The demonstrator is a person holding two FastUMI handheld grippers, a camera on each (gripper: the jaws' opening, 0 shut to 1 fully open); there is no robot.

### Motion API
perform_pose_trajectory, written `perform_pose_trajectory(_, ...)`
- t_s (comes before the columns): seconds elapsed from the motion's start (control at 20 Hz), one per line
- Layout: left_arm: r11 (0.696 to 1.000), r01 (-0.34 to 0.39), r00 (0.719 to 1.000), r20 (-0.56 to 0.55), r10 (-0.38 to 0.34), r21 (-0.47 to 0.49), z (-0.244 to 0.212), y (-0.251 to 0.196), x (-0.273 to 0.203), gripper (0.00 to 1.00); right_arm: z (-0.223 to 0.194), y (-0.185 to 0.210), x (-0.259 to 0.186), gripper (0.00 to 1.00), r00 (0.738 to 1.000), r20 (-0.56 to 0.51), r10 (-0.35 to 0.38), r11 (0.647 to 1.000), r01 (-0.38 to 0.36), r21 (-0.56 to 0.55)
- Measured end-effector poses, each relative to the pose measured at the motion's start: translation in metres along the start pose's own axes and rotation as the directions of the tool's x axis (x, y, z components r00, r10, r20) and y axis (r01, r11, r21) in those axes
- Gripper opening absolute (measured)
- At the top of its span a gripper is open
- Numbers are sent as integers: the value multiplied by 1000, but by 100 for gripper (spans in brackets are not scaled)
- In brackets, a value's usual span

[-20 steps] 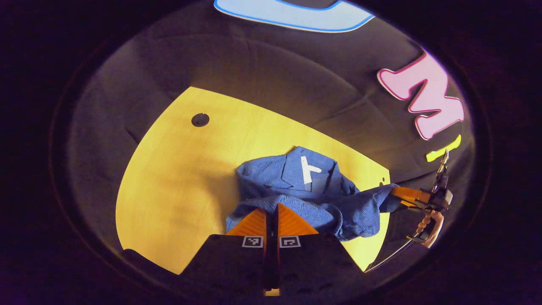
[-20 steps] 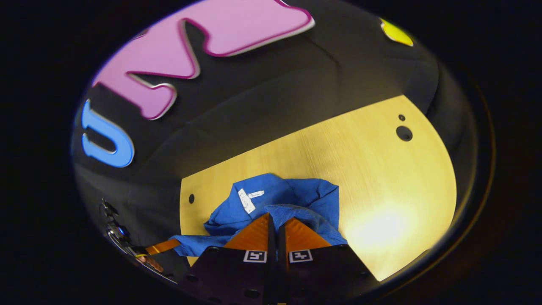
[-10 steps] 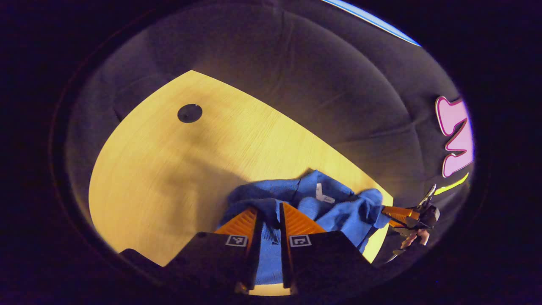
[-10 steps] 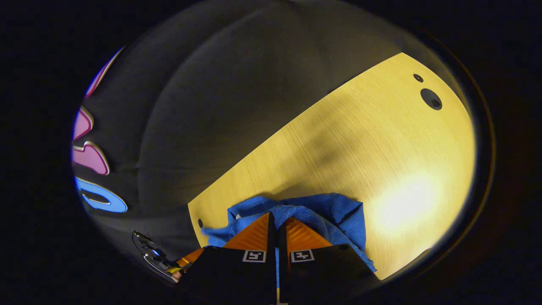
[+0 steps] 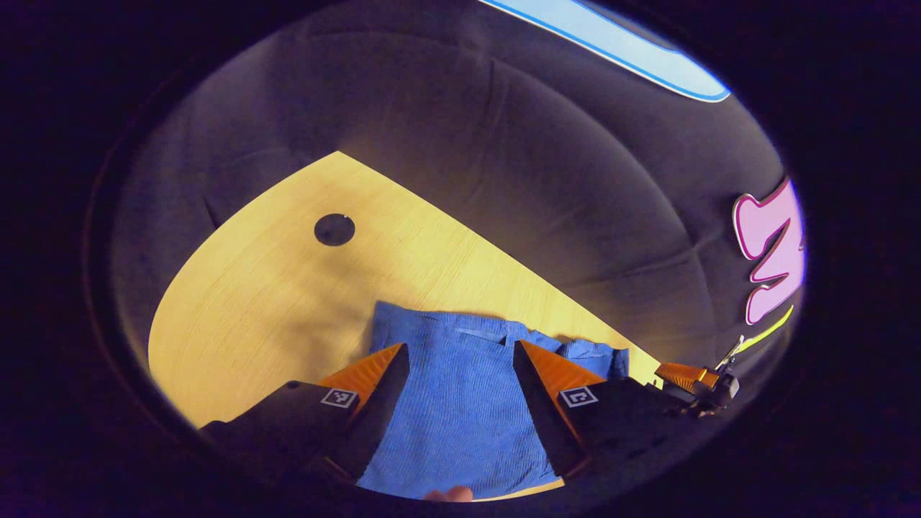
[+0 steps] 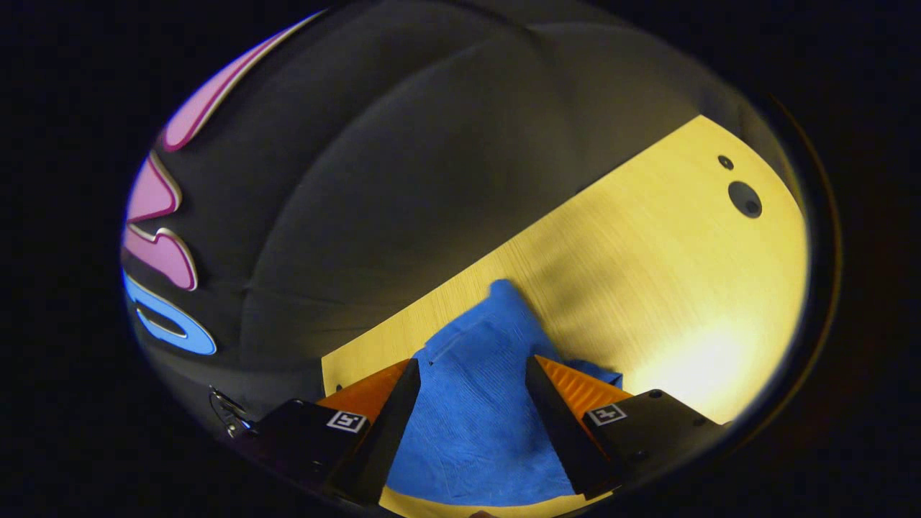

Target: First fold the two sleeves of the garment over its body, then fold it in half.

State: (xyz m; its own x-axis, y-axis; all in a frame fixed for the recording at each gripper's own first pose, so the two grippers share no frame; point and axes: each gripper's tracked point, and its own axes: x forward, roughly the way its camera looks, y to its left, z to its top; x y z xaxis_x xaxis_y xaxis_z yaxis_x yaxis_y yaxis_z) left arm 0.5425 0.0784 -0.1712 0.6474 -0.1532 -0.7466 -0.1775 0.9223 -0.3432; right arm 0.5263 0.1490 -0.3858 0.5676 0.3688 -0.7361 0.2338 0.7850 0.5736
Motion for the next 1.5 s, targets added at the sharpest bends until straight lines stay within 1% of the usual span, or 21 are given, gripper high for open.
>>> perform_pose_trajectory(0.05, 999, -6, 1000, 25, 5, 34, 3, -2, -8, 85, 0, 0, -6, 95, 1000, 20, -8, 999, 9, -49)
perform_pose_trajectory(0.1, 998, 4, 999, 47, -7, 67, 3, -10, -17, 85, -1, 0, -13, 95, 999, 36, -12, 995, 15, -96)
perform_pose_trajectory(0.2, 991, 45, 996, 66, -54, 127, -2, -30, -37, 84, -9, 7, -24, 95, 999, 36, -4, 988, 10, -155)
perform_pose_trajectory(0.3, 978, 38, 991, 115, -63, 204, -3, -45, -58, 85, -17, 25, -42, 96, 999, 40, 23, 979, -14, -203)
perform_pose_trajectory(0.4, 953, -5, 981, 184, -53, 303, -4, -62, -84, 85, -21, 41, -60, 97, 996, 67, 52, 962, -32, -271)
perform_pose_trajectory(0.45, 938, -24, 973, 223, -57, 345, -4, -72, -99, 85, -23, 49, -72, 97, 994, 87, 65, 948, -35, -316)
perform_pose_trajectory(0.55, 917, -48, 950, 302, -81, 396, -10, -95, -136, 85, -27, 63, -93, 97, 989, 121, 89, 917, -34, -398)
perform_pose_trajectory(0.65, 900, -62, 922, 370, -114, 432, -18, -118, -178, 85, -32, 76, -119, 97, 981, 154, 117, 882, -31, -470)
perform_pose_trajectory(0.75, 879, -89, 891, 433, -140, 469, -29, -135, -215, 85, -39, 90, -146, 97, 970, 184, 159, 839, -35, -543)
perform_pose_trajectory(0.85, 851, -111, 857, 483, -179, 513, -47, -152, -249, 84, -48, 102, -181, 98, 954, 225, 197, 790, -19, -613)
perform_pose_trajectory(0.9, 839, -108, 849, 488, -201, 533, -61, -157, -263, 84, -51, 110, -202, 98, 943, 252, 217, 765, -4, -644)
perform_pose_trajectory(1.0, 829, -96, 833, 500, -236, 551, -84, -166, -289, 84, -62, 118, -248, 98, 918, 308, 250, 723, 35, -690)
perform_pose_trajectory(1.05, 828, -94, 825, 509, -247, 553, -97, -170, -301, 84, -67, 126, -271, 97, 903, 341, 262, 714, 57, -698)
perform_pose_trajectory(1.1, 827, -104, 818, 520, -244, 552, -111, -167, -314, 86, -76, 128, -293, 97, 890, 370, 267, 707, 80, -703)
perform_pose_trajectory(1.2, 828, -142, 803, 552, -224, 543, -140, -161, -337, 84, -97, 133, -348, 98, 861, 426, 277, 706, 119, -698)
perform_pose_trajectory(1.25, 829, -148, 791, 567, -228, 539, -154, -160, -350, 84, -108, 131, -371, 97, 848, 452, 276, 706, 140, -694)
perform_pose_trajectory(1.3, 832, -141, 779, 579, -242, 537, -171, -158, -363, 84, -126, 126, -391, 97, 844, 464, 270, 710, 151, -688)
perform_pose_trajectory(1.35, 837, -135, 757, 600, -257, 530, -184, -154, -379, 85, -138, 129, -409, 97, 829, 478, 291, 701, 156, -696)
perform_pose_trajectory(1.4, 842, -129, 732, 623, -276, 524, -195, -150, -395, 83, -157, 126, -425, 97, 825, 479, 300, 692, 157, -705)
perform_pose_trajectory(1.45, 842, -128, 722, 631, -283, 524, -211, -143, -405, 80, -171, 124, -442, 97, 813, 490, 315, 679, 167, -715)
perform_pose_trajectory(1.5, 843, -136, 716, 640, -280, 520, -229, -133, -416, 81, -185, 121, -456, 97, 807, 495, 321, 675, 172, -718)
